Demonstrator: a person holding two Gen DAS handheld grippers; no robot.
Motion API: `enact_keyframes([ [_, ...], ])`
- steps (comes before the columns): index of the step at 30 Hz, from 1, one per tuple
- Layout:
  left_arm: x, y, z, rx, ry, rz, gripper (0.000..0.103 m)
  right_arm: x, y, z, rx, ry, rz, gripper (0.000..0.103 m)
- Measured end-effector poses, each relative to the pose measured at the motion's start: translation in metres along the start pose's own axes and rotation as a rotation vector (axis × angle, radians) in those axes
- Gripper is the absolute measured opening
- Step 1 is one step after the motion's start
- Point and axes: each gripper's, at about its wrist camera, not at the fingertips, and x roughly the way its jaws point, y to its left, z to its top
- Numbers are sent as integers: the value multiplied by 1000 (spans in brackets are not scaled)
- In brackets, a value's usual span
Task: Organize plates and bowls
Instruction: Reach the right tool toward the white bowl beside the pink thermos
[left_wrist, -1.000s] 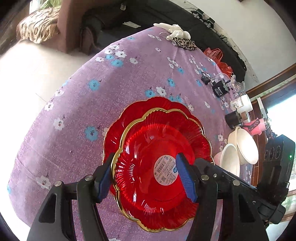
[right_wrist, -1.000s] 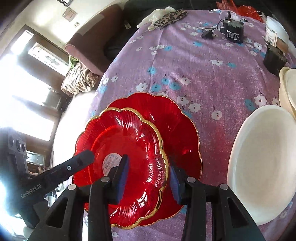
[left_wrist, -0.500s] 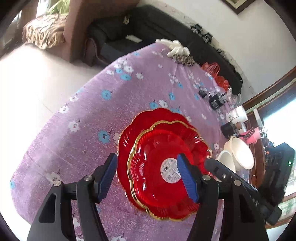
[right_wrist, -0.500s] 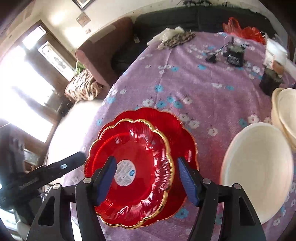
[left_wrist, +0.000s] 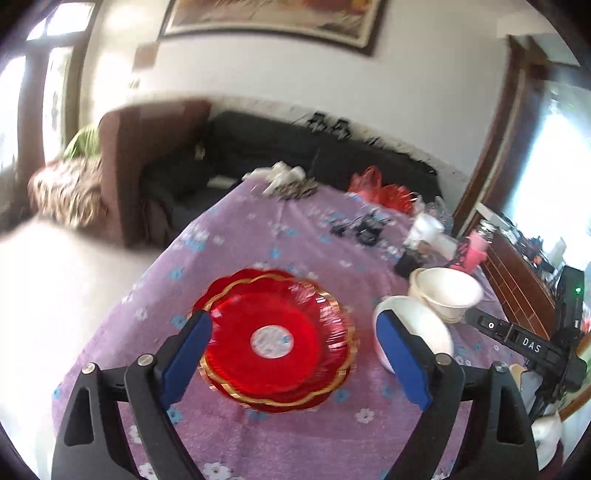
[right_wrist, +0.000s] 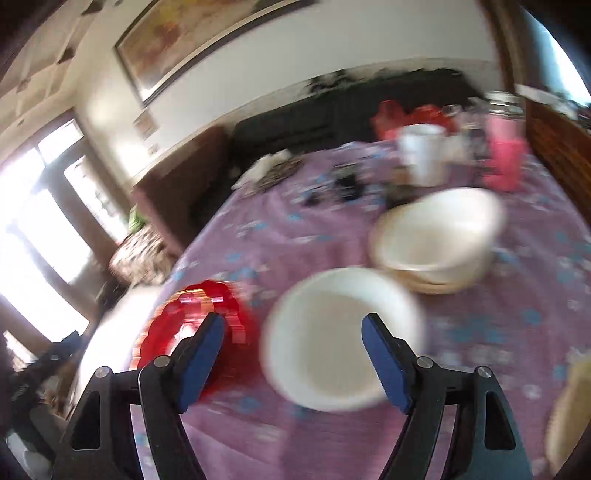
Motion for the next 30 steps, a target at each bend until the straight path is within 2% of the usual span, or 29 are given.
enact_keyframes([
  [4, -2, -27, -9, 62, -18, -51, 93, -36, -69, -18, 137, -31, -37, 82],
  [7, 6, -46, -22, 102, 16, -97, 93, -75, -114, -34, 215, -86, -61, 81],
  [9, 12, -54, -29, 118, 33, -111, 93, -104, -144, -46, 266, -134, -109, 81],
  [12, 18, -69, -38, 143, 50, -122, 93, -137, -183, -55, 338, -176, -186, 82],
  [15, 30, -84, -44, 147, 77, -140, 93, -150, -205, -55, 365, -179, -228, 82],
  [21, 39, -109, -64, 210, 103, -132, 93, -127, -198, -48, 337, -139, -168, 82],
  [25, 46, -113, -82, 234, 139, -120, 93, -88, -174, -47, 297, -68, -103, 82],
  [30, 54, -117, -104, 265, 206, -141, 93, -52, -144, -35, 241, -20, -47, 82],
])
